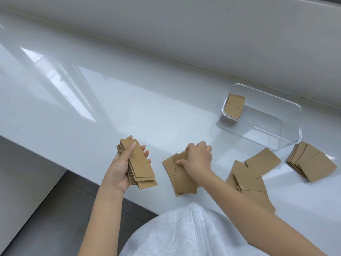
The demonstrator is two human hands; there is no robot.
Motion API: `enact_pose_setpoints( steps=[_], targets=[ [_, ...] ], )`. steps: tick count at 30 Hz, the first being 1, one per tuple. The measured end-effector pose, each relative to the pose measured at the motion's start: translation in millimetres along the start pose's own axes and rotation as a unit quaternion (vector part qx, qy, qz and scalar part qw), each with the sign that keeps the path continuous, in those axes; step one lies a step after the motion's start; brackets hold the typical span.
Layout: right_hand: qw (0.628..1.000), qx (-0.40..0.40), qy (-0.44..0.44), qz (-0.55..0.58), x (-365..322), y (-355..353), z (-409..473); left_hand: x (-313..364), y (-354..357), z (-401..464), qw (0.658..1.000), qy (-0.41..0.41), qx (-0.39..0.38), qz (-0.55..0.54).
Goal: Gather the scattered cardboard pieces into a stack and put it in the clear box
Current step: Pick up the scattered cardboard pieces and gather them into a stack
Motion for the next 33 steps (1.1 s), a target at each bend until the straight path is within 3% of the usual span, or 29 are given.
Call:
enact_pose_setpoints(
  steps=[2, 8, 12, 18, 21, 26, 33],
  targets=[
    [0.998, 0.001, 0.011, -0.061, 1.7, 4.7, -4.1, -0.5, -2.1, 0.2, 1.0, -0.002, 0.001, -0.002],
    [0.999, -0.033, 0.019, -0.005, -12.5, 14.5, -6.5, -4.1, -5.0, -0.3, 1.0, -0.008, 0.006, 0.006],
    [0.995, -0.015, -0.016, 0.096, -17.0, -0.6, -5.4, -4.6, -7.7, -1.0, 1.0, -0.005, 0.013, 0.026],
    [0.958, -0.05, 0.031, 0.282, -21.1, -18.2, -1.2, 1.5, -19.2, -1.1, 0.999, 0.005, 0.029, 0.018],
    [0.968, -0.086, 0.001, 0.234, -26.2, -5.4, -9.3, 1.0, -20.3, -2.6, 0.999, 0.006, 0.031, 0.017],
    [0.998, -0.033, -0.045, -0.002, -17.2, 13.7, -13.5, -2.8, -21.3, -6.0, 0.999, 0.002, 0.027, 0.018],
    [0.993, -0.081, -0.041, 0.07, -18.1, 15.5, -16.3, -7.6, -20.9, -11.9, 0.999, -0.004, 0.024, 0.022]
  ],
)
Point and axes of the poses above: each hand's wrist, its own z-axis towards the middle knuckle, its own y-axis out of the palm, x = y × z, the point moved 8 cm from there along z, towards the middle knuckle, and after that the axes turned 13 degrees about x, right-handed, at the moved point
